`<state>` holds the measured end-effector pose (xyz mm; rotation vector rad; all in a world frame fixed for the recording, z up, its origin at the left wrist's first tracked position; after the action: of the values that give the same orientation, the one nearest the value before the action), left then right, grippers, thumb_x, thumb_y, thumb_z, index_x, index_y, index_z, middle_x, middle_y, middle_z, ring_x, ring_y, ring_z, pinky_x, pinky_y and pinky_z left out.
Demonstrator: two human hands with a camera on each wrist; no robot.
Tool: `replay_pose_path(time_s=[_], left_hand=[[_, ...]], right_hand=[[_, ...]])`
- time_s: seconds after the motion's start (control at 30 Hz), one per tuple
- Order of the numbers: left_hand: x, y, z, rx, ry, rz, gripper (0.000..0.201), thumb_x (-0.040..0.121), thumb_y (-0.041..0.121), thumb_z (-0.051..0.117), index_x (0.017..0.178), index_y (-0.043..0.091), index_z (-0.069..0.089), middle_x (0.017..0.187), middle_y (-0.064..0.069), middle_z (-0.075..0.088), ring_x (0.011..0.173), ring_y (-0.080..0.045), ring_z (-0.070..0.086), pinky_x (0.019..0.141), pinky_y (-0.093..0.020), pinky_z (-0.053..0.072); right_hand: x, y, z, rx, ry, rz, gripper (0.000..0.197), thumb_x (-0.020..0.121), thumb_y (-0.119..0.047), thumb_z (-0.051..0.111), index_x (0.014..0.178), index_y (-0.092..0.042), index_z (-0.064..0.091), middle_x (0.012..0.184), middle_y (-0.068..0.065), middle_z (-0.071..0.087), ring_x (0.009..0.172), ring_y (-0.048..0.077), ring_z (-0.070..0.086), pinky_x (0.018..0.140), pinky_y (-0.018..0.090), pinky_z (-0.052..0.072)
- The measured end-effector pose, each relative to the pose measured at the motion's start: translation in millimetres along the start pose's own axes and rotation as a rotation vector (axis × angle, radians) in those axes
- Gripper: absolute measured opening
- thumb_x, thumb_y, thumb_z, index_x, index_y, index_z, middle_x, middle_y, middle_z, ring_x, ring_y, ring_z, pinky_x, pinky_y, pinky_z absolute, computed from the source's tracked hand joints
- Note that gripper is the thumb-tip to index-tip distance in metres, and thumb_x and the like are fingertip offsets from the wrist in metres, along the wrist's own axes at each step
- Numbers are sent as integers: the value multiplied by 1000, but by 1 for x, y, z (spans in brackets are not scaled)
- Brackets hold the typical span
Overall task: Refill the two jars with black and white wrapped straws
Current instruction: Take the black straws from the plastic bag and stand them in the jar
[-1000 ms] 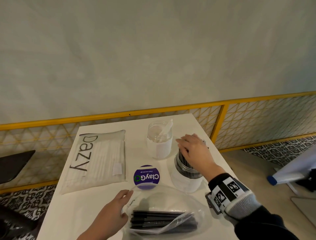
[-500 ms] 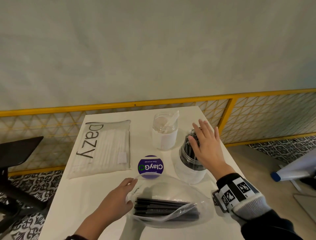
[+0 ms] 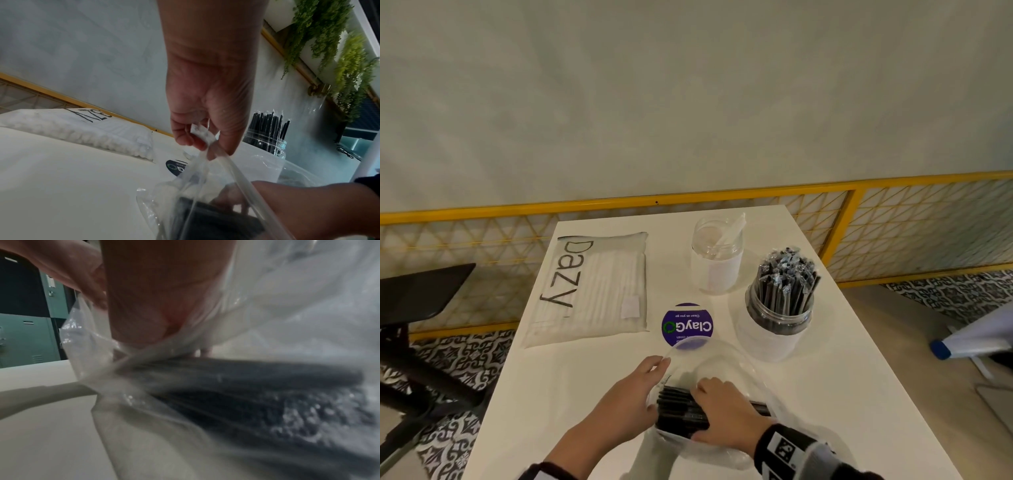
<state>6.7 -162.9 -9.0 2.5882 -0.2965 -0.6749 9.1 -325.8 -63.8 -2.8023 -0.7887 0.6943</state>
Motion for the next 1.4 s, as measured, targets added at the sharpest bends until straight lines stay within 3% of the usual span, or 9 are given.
replay_pose_path(time_s=[0.43, 0.57, 0.73, 0.8, 1.0, 1.17, 1.27, 1.33, 1.4], left_hand=[[3, -9, -4, -9, 15, -28, 75, 84, 13, 53, 149, 29, 18, 154, 16, 15, 79, -7, 47, 79, -12, 40], [5, -11, -4, -11, 16, -33, 75, 83, 13, 52, 149, 29, 19, 153, 17, 15, 67, -7, 46, 76, -14, 41], [8, -14, -2, 22, 25, -24, 74, 80, 15, 51, 147, 31, 23, 151, 19, 18, 59, -6, 46, 69, -16, 38], [9, -14, -2, 33, 18, -36, 74, 81, 15, 51, 148, 30, 22, 151, 19, 16, 58, -3, 46, 71, -14, 38], [9, -8, -4, 33, -1, -40, 75, 82, 13, 51, 148, 29, 19, 152, 17, 15, 67, -10, 47, 77, -14, 41], [8, -8, -4, 35, -21, -26, 75, 83, 15, 50, 149, 28, 17, 152, 17, 13, 64, -3, 49, 74, -9, 39], [11, -8, -4, 56, -29, -32, 75, 84, 15, 49, 149, 28, 16, 152, 18, 12, 66, -7, 47, 69, -7, 33], [12, -8, -3, 58, -37, -35, 75, 84, 15, 49, 149, 28, 15, 153, 17, 11, 69, -8, 45, 71, -7, 32], [12, -9, -3, 54, -45, -33, 76, 84, 15, 49, 149, 29, 13, 153, 16, 10, 66, -5, 45, 72, -6, 33]], right_hand=[[4, 6, -15, 76, 84, 56, 32, 91, -28, 54, 116, -9, 50, 119, 13, 57, 109, 32, 52, 92, 39, 38], [-7, 9, -25, 260, 117, 48, 24, 88, -24, 54, 110, -13, 51, 111, 11, 63, 102, 29, 58, 77, 31, 38], [-36, -1, -68, 598, 349, -52, 13, 87, -25, 64, 93, -26, 52, 74, -23, 59, 69, -6, 53, 66, 13, 40], [-54, -4, -103, 775, 504, -56, 20, 85, -21, 69, 79, -26, 51, 65, -22, 58, 60, -7, 52, 59, 9, 36], [-117, 31, -219, 1092, 1119, -22, 13, 82, -12, 67, 83, -20, 58, 64, -3, 62, 56, 4, 59, 58, 16, 52], [-125, 85, -250, 1054, 1415, -17, 9, 89, -17, 62, 88, -23, 56, 77, 3, 66, 69, 15, 68, 71, 27, 57], [-98, 112, -231, 972, 1382, 90, 6, 89, -29, 61, 92, -28, 56, 90, 0, 64, 80, 9, 63, 76, 39, 53], [-76, 121, -205, 785, 1251, 150, 9, 88, -44, 55, 94, -37, 54, 107, 2, 57, 94, 17, 58, 85, 48, 51], [-59, 127, -177, 532, 1130, 221, 30, 88, -50, 47, 109, -30, 55, 123, 6, 51, 114, 27, 49, 98, 56, 42]])
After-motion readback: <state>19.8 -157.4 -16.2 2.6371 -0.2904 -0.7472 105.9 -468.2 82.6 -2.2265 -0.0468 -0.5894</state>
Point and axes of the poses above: each hand's wrist, its own x-axis towards the middle knuckle, its own z-axis out of the palm, y = z × x, the point moved 4 cm from there along x, towards the middle knuckle
